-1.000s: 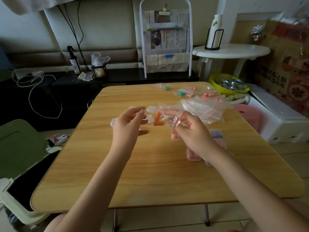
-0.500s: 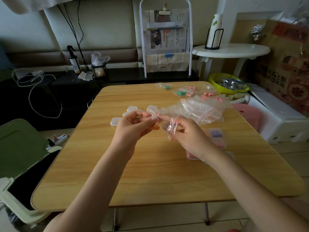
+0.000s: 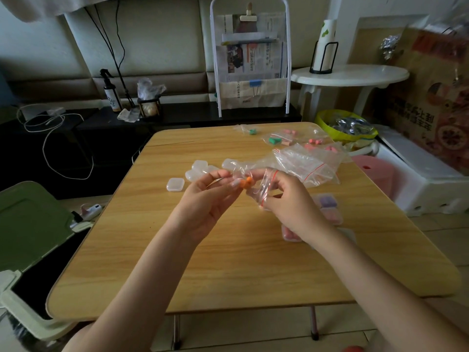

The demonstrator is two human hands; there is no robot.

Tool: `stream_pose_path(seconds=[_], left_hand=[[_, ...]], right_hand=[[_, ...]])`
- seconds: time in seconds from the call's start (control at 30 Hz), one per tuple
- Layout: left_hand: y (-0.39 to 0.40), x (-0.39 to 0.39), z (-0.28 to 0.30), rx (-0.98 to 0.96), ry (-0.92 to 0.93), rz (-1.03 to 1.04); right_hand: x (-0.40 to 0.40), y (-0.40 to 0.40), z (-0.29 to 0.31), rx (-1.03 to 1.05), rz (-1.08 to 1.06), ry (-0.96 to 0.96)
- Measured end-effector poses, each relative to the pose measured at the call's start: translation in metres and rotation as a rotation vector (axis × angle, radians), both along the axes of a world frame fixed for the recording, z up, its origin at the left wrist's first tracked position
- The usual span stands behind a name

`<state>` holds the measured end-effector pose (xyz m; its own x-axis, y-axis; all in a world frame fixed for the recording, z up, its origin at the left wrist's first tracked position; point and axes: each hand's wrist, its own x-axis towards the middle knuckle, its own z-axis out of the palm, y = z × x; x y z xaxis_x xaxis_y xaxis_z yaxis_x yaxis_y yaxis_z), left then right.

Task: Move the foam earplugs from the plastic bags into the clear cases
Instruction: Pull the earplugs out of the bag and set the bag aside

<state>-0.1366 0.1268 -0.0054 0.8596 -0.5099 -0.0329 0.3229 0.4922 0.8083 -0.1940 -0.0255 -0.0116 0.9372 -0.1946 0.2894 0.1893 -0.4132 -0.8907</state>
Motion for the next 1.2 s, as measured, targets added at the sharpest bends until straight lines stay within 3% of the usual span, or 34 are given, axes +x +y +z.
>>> stream_pose_path(seconds=[0.23, 0.4, 0.5, 0.8, 0.93, 1.2], left_hand=[[0.001, -0.006, -0.01, 0.147, -0.049, 0.201], [0.001, -0.01, -0.013, 0.437, -0.306, 0.357], [-0.001, -0.012, -0.014, 0.559, -0.317, 0.32], [0.002, -0.008, -0.005, 0.256, 0.073, 0.07], [0.002, -0.007, -0.003, 0.147, 0.287, -0.012], [0.003, -0.002, -0.004, 0.252, 0.142, -0.021]], right_hand=[[0.005, 0.01, -0.013, -0.02, -0.079, -0.126], [0.006, 0.015, -0.014, -0.006, -0.022, -0.101], [0.004, 0.015, -0.017, -0.019, 0.001, -0.063], [0.004, 0.014, -0.014, -0.084, 0.133, -0.068], [0.01, 0.006, -0.021, -0.28, 0.113, -0.069], [0.011, -0.005, -0.016, -0.344, -0.004, -0.012]])
